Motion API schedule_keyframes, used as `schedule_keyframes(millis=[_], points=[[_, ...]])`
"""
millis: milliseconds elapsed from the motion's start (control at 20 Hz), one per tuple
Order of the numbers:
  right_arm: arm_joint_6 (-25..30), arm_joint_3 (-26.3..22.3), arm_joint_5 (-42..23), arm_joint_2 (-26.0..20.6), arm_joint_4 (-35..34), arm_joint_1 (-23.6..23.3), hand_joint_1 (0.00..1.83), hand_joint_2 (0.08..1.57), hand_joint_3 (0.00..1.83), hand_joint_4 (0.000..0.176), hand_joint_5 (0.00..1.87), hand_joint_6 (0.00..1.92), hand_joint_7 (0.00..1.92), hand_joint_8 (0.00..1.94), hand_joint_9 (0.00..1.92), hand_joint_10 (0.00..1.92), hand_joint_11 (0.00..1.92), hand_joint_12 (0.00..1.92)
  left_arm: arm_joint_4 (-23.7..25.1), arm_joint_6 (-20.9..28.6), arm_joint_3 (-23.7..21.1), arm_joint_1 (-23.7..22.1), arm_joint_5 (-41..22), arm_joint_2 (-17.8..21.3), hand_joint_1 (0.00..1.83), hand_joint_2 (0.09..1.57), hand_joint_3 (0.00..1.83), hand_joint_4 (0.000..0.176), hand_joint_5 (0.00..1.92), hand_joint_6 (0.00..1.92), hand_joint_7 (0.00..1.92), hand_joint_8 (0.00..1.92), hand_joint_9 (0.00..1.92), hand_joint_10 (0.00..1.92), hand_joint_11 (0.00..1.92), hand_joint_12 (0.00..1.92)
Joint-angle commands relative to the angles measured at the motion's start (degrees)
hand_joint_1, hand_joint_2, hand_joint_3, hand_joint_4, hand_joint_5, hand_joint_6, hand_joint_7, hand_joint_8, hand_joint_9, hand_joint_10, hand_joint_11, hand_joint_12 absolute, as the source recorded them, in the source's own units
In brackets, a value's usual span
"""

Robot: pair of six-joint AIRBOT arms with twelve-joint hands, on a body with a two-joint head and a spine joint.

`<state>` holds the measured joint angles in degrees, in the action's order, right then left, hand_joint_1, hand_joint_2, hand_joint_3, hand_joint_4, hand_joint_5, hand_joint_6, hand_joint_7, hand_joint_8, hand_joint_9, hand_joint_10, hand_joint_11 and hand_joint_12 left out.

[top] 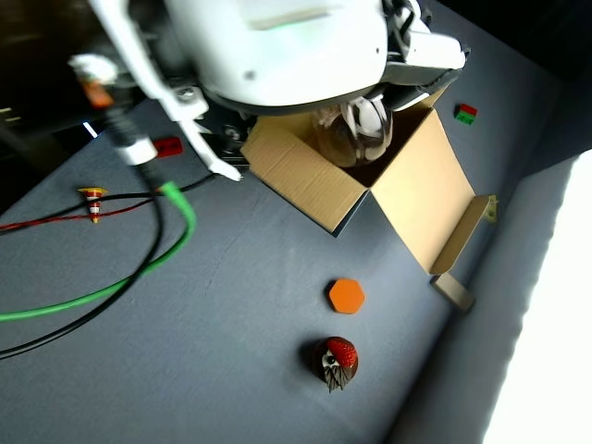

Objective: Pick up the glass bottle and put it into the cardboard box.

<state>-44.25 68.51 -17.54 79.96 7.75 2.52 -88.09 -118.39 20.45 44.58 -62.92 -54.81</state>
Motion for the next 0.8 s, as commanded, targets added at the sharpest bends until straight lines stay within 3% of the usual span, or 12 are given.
schedule_keyframes(millis=[0, 500, 750], points=[[-0.82, 0.38, -6.16, 0.12, -0.38, -0.48, 1.21, 1.19, 0.0, 0.0, 0.73, 1.29, 0.97, 1.2, 0.78, 1.47, 0.46, 1.9, 3.89, 0.23, 0.03, -0.47, -2.16, 0.19, 0.02, 1.28, 0.0, 0.009, 0.03, 0.0, 0.04, 0.0, 0.0, 0.0, 0.0, 0.0], [-5.91, 4.55, -2.26, 6.77, -0.76, 0.74, 1.22, 1.18, 0.0, 0.0, 0.76, 1.23, 0.98, 1.2, 0.8, 1.44, 0.47, 1.87, 3.89, 1.24, -0.57, -0.33, -1.65, 0.19, 0.01, 1.28, 0.0, 0.007, 0.03, 0.0, 0.06, 0.01, 0.0, 0.0, 0.0, 0.0], [-6.41, 4.98, -2.1, 7.28, -1.34, 1.22, 1.21, 1.19, 0.0, 0.0, 0.74, 1.27, 0.95, 1.21, 0.79, 1.44, 0.48, 1.87, 3.89, 1.24, -0.42, -0.42, -1.64, 0.21, 0.03, 1.28, 0.0, 0.007, 0.03, 0.0, 0.06, 0.0, 0.0, 0.0, 0.0, 0.0]])
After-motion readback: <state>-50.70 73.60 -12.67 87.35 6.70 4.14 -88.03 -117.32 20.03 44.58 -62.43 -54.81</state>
